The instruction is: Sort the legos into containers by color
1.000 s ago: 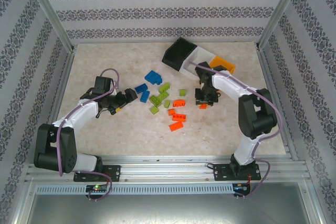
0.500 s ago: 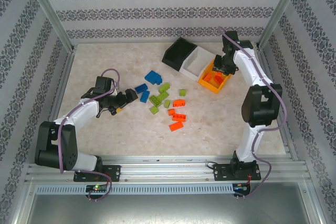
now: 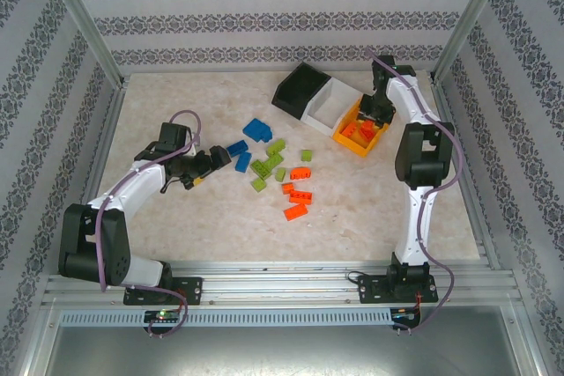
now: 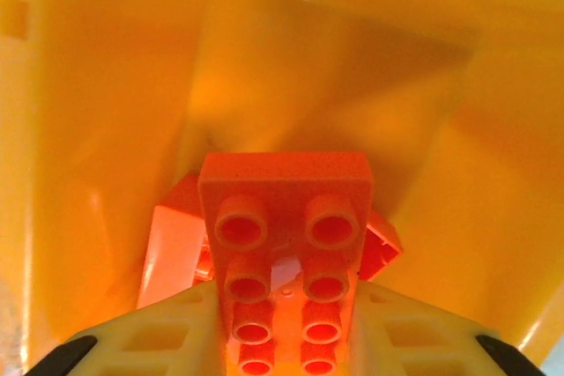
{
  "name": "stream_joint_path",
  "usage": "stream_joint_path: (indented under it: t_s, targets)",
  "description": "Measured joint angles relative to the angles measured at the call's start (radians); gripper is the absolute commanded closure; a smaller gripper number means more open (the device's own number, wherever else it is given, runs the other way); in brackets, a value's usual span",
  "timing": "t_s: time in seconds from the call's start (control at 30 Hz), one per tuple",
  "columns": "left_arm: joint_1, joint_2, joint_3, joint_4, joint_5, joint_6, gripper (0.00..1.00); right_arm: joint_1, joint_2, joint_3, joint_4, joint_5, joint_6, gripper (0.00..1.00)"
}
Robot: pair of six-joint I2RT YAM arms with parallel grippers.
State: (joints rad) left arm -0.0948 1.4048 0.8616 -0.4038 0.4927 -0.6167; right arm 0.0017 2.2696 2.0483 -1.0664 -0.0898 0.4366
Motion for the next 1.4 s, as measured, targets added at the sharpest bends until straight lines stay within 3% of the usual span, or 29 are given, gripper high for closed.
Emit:
stream_joint_path:
  t_s: [0.2, 0.43, 0.8, 1.0, 1.2, 1.4]
  targets:
    - [0.008, 0.011, 0.044, -0.013, 0.0, 0.01, 0.0, -0.001, 0.003, 0.036, -0.02, -0.003, -0.021, 0.42]
    - [0.012, 0.011, 0.048, -0.012, 0.002, 0.01, 0.0, -0.002, -0.03, 0.019, -0.033, -0.004, -0.021, 0.35]
    - [0.012, -0.015, -0.026, 0.023, 0.024, -0.002, 0.0, 0.023, -0.486, -0.3, 0.008, -0.058, -0.004, 0.31]
    - [0.011, -0.047, -0.012, -0.015, -0.008, -0.001, 0.03, 0.071, -0.576, -0.492, 0.059, -0.144, 0.006, 0.31]
    - [-0.044, -0.021, 0.137, -0.198, -0.102, 0.014, 0.05, 0.148, -0.57, -0.578, 0.105, -0.22, 0.01, 0.31]
    - [-0.149, 0.176, 0.413, -0.341, -0.184, 0.098, 0.05, 0.178, -0.547, -0.591, 0.144, -0.264, 0.01, 0.31]
